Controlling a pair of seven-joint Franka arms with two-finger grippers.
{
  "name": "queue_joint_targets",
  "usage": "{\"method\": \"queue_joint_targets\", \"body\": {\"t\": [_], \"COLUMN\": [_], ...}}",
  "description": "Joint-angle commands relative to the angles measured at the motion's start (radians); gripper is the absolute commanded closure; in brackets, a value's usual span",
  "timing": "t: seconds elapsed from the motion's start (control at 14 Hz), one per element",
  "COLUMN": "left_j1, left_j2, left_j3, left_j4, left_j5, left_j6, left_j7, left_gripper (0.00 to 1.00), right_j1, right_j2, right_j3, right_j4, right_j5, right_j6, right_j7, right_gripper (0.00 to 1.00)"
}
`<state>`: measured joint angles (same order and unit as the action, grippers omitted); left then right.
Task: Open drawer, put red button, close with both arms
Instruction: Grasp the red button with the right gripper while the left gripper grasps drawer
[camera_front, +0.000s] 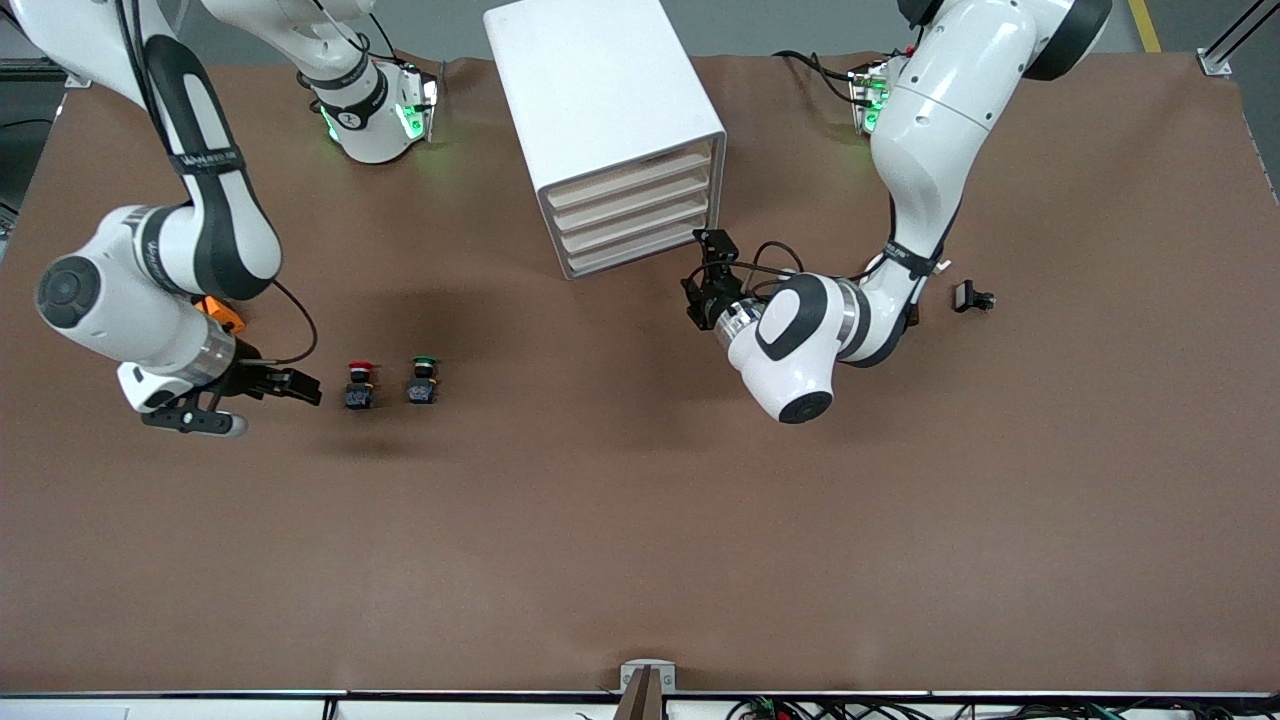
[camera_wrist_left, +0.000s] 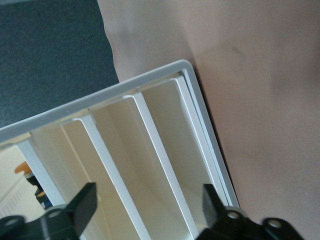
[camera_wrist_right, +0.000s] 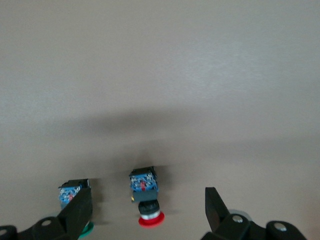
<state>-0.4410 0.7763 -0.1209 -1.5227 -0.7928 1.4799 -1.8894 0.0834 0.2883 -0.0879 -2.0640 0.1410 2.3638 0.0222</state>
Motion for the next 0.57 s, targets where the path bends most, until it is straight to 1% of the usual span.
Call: {"method": "queue_joint_targets", "body": {"t": [0.0, 0.07, 0.22, 0.36, 0.5], "left_j1": [-0.007, -0.007, -0.007, -0.024, -0.021], "left_j2": [0.024, 0.035, 0.038, 0.041, 0.063], "left_j3": [0.007, 0.007, 0.007, 0.006, 0.006], "left_j4": [0.016, 0.018, 0.016, 0.016, 0.016], "left_j5": [-0.067, -0.097, -0.131, -0.147, -0.195], "left_j6": [-0.021, -0.02, -0.021, -0.032, -0.038], "left_j7": [-0.075, -0.126, -0.192, -0.241, -0.281], "left_gripper": [0.26, 0.29, 0.32, 0.32, 0.37], "right_j1": [0.039, 0.052, 0.059, 0.061, 0.062], "right_j2": [0.031, 0.044, 0.086, 0.098, 0.104], "right_j3": [-0.004, -0.006, -0.006, -0.006, -0.006], "right_j4": [-0.04, -0.057, -0.065, -0.088, -0.129], "right_j5": [0.022, 0.022, 0.019, 0.014, 0.012], "right_j6": [0.095, 0.139, 0.187, 0.222, 0.285], "right_j7": [0.005, 0.005, -0.005, -0.007, -0.008], "right_gripper": [0.0, 0.0, 0.0, 0.0, 0.0]}}
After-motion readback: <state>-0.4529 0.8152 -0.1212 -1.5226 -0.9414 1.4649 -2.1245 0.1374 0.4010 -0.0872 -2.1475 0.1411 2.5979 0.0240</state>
